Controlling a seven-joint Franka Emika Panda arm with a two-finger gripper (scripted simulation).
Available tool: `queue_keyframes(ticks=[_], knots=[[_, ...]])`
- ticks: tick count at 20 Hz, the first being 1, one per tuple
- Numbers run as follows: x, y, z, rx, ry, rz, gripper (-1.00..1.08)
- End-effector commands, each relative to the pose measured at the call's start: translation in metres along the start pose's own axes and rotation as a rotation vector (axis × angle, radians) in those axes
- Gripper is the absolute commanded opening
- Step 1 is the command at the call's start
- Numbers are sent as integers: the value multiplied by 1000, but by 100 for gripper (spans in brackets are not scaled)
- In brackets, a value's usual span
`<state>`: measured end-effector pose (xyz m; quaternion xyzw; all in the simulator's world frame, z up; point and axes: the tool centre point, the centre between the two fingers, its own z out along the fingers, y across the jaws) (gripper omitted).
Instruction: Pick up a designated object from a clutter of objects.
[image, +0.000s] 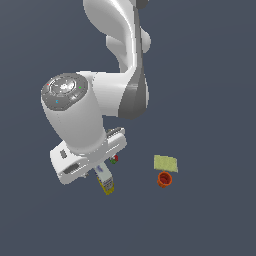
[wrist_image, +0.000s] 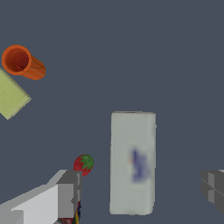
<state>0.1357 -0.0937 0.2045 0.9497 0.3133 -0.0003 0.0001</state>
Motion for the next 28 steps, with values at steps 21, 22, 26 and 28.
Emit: queue_keyframes(ticks=[21,22,26,28], knots=[[0,2,53,0,1,-14,100],[1,2,53,0,1,-14,100],[1,3,53,0,1,-14,-100],[1,3,53,0,1,-14,-100]])
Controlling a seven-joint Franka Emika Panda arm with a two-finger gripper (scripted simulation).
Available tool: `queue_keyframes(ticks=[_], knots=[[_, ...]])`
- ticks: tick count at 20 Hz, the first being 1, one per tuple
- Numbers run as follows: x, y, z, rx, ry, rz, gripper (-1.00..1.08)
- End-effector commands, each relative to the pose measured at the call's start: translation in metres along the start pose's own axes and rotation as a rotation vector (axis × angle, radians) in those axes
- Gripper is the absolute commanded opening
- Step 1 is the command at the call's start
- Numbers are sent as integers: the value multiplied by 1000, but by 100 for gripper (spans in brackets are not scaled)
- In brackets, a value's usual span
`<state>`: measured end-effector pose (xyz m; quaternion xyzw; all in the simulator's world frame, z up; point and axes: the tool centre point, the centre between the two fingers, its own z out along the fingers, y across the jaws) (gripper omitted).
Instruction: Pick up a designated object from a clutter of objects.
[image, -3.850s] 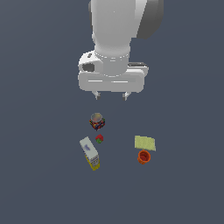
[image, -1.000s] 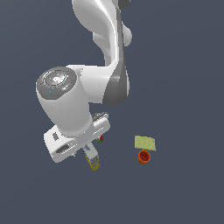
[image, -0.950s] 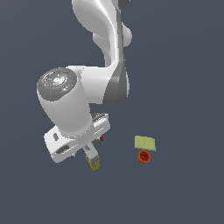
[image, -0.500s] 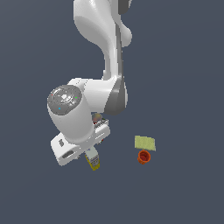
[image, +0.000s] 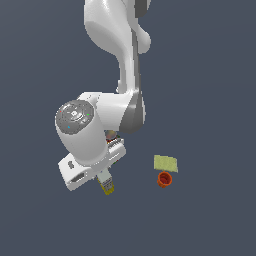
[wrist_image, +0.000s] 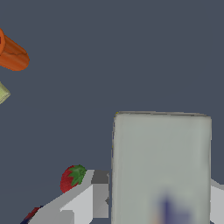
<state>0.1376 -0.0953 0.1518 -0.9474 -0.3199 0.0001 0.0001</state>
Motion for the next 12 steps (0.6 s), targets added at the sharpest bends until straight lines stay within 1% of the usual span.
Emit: queue_keyframes(ticks=[1,8,12], knots=[[0,0,0,0,0,0,-100],[0,-1,-1,0,0,0,-100],[-1,-6,-5,0,0,0,-100]])
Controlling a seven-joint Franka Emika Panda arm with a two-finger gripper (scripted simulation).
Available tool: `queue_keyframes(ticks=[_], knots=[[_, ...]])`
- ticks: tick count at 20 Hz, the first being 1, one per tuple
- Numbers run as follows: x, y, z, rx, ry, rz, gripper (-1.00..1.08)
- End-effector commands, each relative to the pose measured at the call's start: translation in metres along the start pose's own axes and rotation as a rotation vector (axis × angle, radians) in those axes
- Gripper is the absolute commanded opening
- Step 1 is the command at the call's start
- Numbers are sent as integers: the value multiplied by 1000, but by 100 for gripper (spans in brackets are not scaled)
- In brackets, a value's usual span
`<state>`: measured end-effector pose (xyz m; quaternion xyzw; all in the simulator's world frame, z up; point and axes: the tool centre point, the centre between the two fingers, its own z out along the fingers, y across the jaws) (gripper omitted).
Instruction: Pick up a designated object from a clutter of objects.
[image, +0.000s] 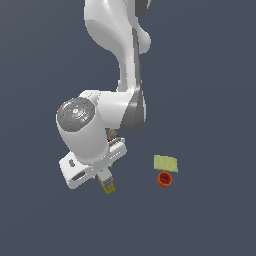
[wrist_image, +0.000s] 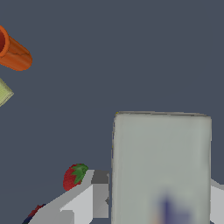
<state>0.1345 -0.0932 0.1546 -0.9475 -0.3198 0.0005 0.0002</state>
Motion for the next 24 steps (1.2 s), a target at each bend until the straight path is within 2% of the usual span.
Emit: queue_keyframes(ticks=[1,11,24], knots=[[-1,-4,-4,-1,1,0,-100],[-11,-45,-41,-1,1,0,-100],[-33,-138,-127,-2,-1,-1,-100]])
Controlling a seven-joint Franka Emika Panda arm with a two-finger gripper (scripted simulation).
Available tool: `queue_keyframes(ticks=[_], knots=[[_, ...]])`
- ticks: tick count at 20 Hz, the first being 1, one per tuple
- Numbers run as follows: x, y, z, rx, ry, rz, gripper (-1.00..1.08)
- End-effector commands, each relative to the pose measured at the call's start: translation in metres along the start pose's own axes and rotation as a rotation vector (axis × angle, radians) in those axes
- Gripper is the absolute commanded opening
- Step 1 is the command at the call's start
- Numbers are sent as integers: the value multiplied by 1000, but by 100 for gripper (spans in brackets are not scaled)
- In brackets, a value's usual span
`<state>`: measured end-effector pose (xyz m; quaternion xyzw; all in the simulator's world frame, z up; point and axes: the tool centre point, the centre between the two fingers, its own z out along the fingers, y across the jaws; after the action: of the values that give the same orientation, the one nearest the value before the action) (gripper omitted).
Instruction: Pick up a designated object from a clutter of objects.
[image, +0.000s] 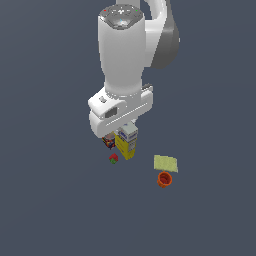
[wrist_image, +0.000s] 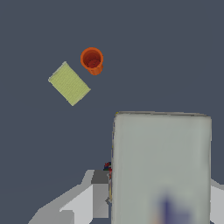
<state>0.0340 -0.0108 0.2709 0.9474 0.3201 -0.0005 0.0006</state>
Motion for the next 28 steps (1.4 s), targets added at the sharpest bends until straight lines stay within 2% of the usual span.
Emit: queue_keyframes(ticks=[1,18,23,28], knots=[[-5,-20,-18,-1,0,0,-100],[-35,-159,-151,-2,-1,0,-100],[-41,-189,-181,-1,0,0,-100],[-43,-207,-199,0,0,0,-100]])
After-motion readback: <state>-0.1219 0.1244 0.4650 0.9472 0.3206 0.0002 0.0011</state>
